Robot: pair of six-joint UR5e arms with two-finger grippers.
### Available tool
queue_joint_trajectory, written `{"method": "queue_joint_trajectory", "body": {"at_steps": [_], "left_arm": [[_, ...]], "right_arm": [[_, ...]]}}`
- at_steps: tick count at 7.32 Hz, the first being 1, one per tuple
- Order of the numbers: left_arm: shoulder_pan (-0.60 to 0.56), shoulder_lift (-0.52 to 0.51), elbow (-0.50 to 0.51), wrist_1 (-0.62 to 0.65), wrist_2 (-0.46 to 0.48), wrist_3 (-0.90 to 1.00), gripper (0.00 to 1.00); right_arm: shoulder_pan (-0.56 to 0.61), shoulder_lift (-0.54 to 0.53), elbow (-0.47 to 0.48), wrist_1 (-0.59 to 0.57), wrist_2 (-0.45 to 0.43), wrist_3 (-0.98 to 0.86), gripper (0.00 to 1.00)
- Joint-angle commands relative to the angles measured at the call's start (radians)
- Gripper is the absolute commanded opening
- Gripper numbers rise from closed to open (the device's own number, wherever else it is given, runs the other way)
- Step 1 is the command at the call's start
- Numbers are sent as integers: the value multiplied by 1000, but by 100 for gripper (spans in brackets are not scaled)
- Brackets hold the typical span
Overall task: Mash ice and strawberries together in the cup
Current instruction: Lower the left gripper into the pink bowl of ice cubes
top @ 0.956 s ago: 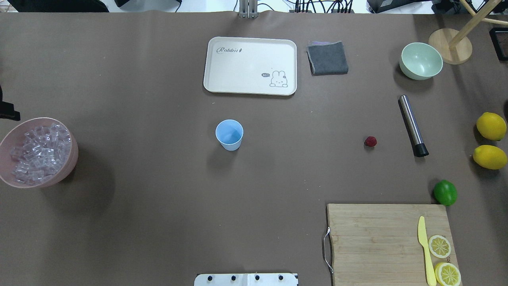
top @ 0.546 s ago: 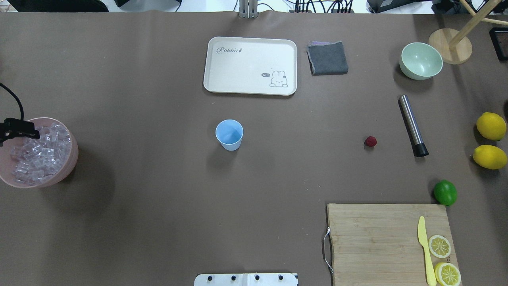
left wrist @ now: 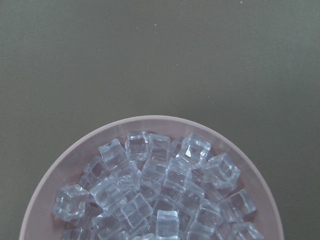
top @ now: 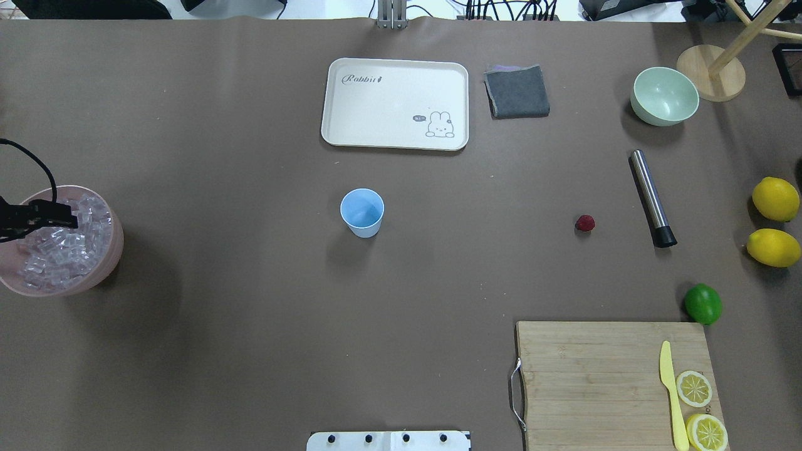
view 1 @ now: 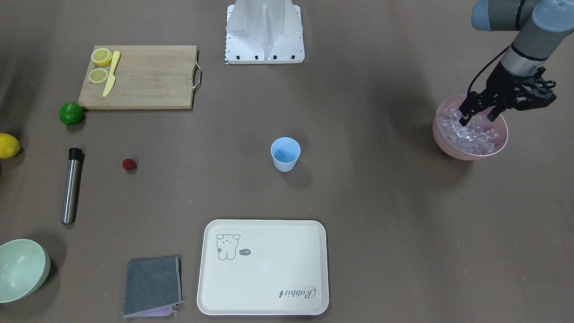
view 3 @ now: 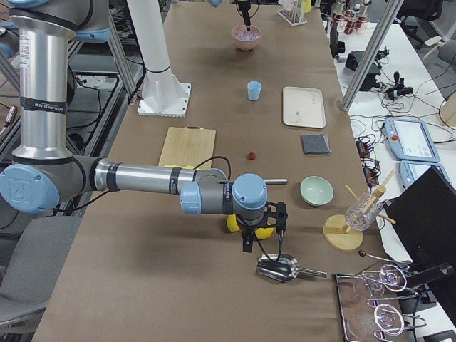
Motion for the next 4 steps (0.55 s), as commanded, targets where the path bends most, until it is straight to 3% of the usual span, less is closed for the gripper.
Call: {"method": "queue_joint_trajectory", "body": {"at_steps": [1,3,4], "left_arm": [[25,-7,10,-11,12,0,82],[50,-7,12,-9,15,-2,81],[68,-5,10,-9,61,-2,78]], "right_arm": [[0,-3,-3,-1,0,1,100],[0,-3,-7,0,-1,-1,100],[0,-3,-12,0,-1,-1,100]]}}
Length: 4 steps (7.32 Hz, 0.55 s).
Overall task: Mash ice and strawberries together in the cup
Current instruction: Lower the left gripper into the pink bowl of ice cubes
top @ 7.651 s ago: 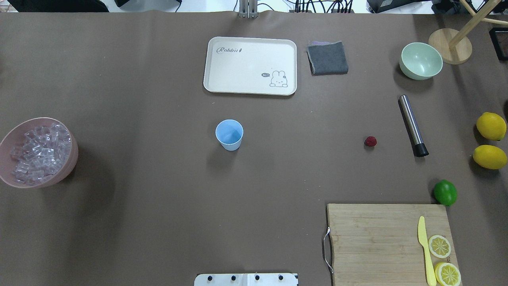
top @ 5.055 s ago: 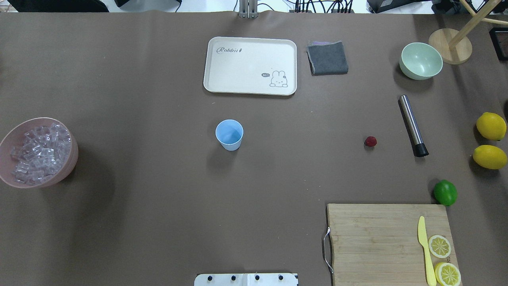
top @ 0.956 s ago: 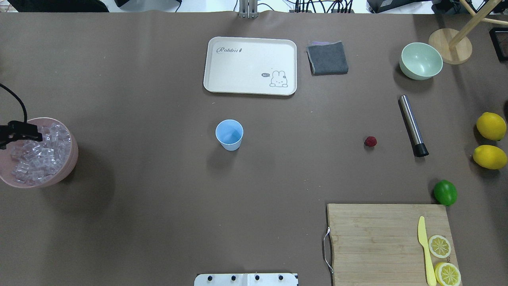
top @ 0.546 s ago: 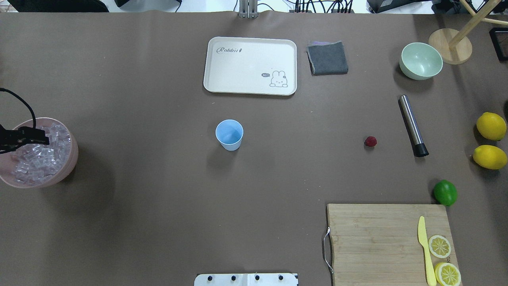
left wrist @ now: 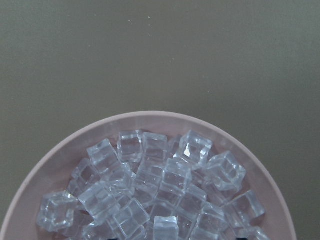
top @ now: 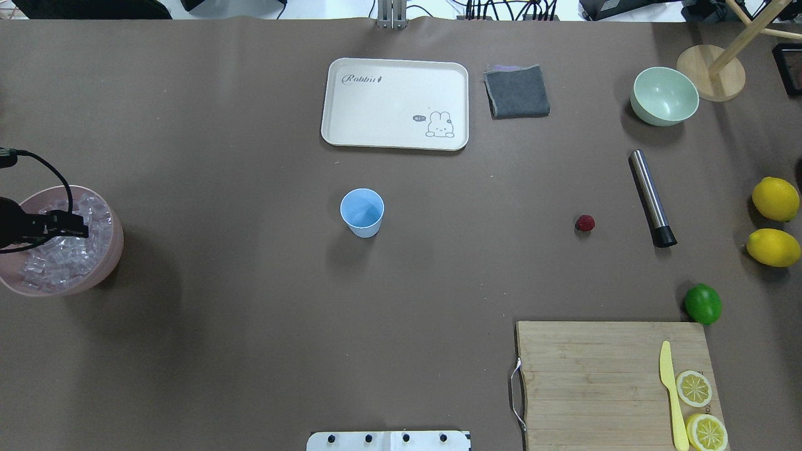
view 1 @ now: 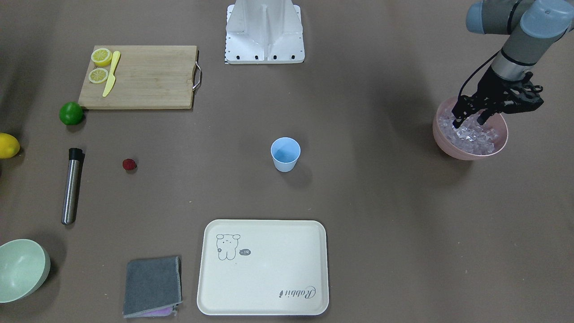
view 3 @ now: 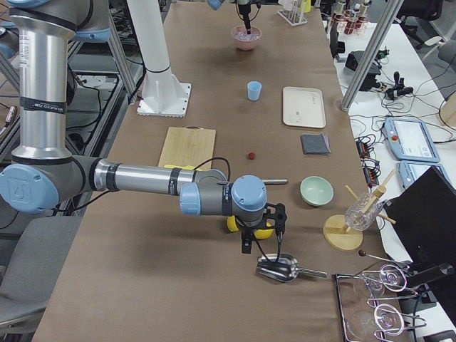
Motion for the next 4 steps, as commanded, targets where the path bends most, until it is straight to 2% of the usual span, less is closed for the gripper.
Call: {"method": "queue_joint_trajectory", "body": {"at_steps": [1,4], "left_arm": [[39,0,7,-1,58,0,77],[39,-2,22,-11,57,6,74]], "right_arm": [[0,0,-6,0,1,0,100],[0,-2,-7,0,1,0,100]]}}
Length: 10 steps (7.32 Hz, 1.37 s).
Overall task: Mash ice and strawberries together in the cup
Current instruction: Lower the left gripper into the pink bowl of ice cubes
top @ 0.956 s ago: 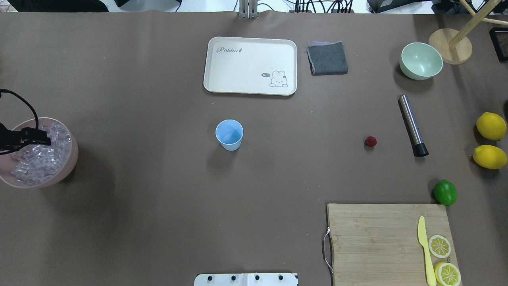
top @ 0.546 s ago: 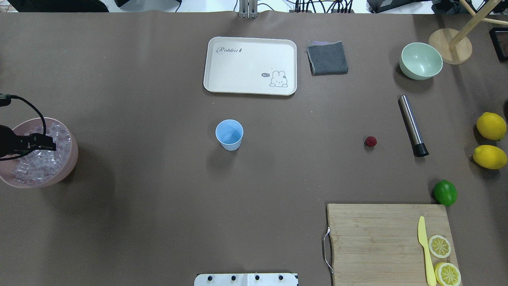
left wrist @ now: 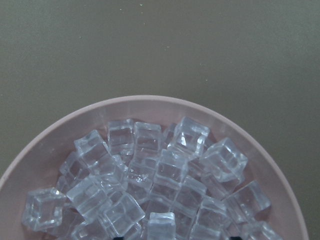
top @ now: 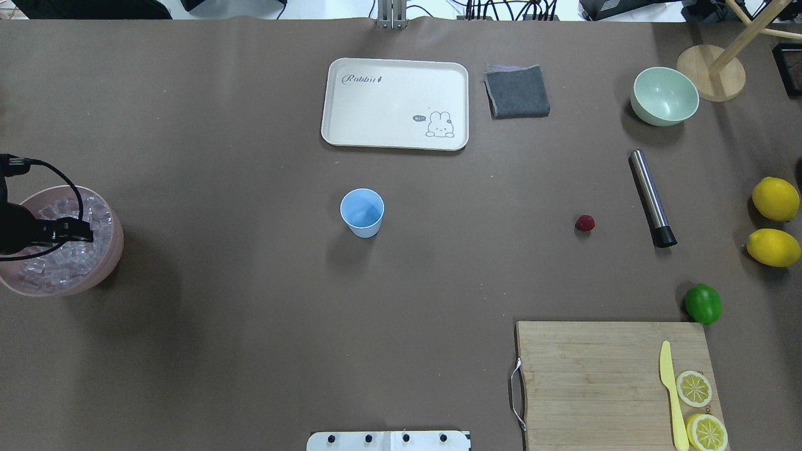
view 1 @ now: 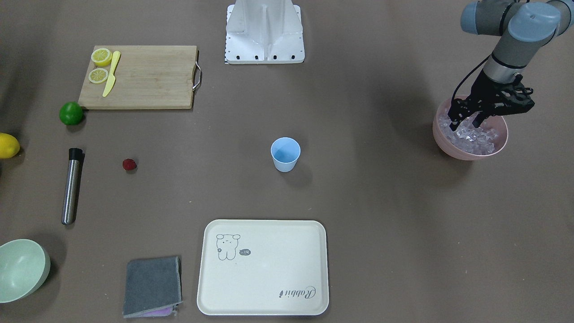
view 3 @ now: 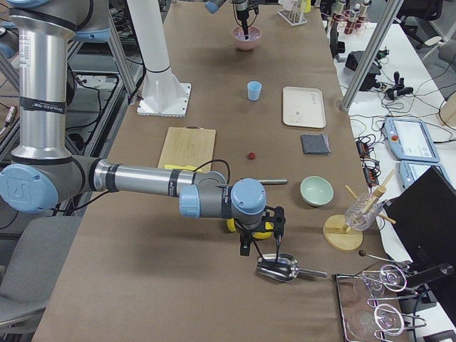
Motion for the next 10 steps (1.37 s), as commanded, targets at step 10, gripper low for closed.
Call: {"method": "queue_joint_trajectory", "body": {"at_steps": [10], "left_arm": [[3,4,49,-77,-6,-4,61]], "right_arm": [[0,-8,-8,2,0,-3,100]]}}
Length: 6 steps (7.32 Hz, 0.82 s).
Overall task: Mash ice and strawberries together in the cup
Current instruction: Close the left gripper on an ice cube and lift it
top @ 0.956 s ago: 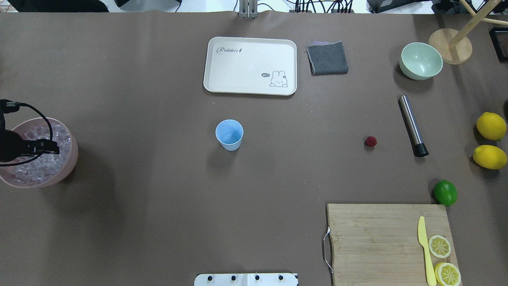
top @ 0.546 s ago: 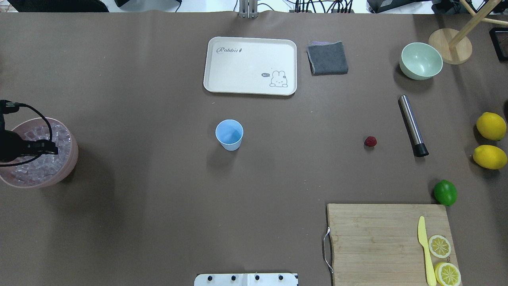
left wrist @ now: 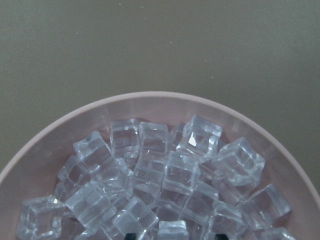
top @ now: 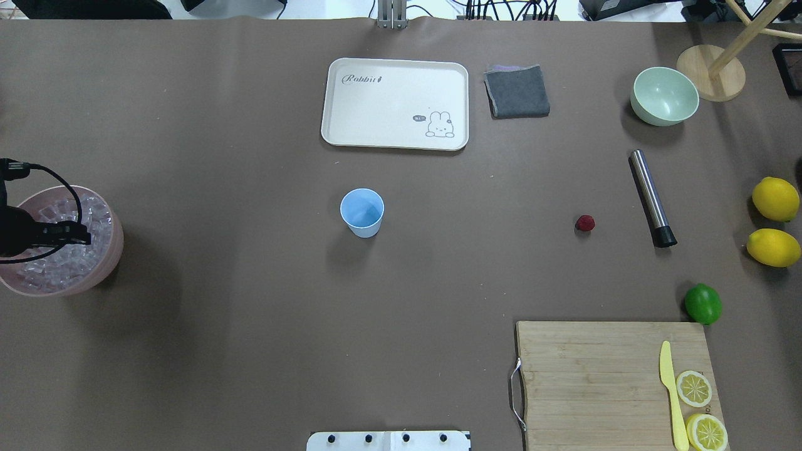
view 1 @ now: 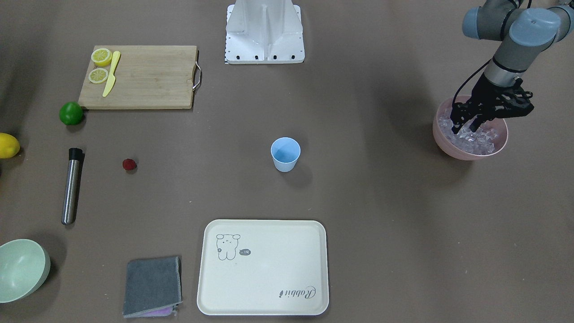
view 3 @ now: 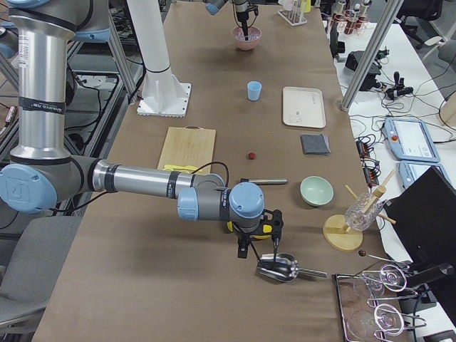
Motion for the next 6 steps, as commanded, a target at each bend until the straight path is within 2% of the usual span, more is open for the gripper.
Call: {"method": "queue_joint_trajectory", "body": {"at_steps": [1,4,6], "left_arm": [[0,0,2,0,0,0,60],[2,-1,3,-1,-2,0,21],[-1,2,-15,-1,-5,-3,4]], "right_arm": [[0,0,3,0,0,0,100],[2,1,6,0,0,2,100],[3,3,6,0,0,2,100]]}}
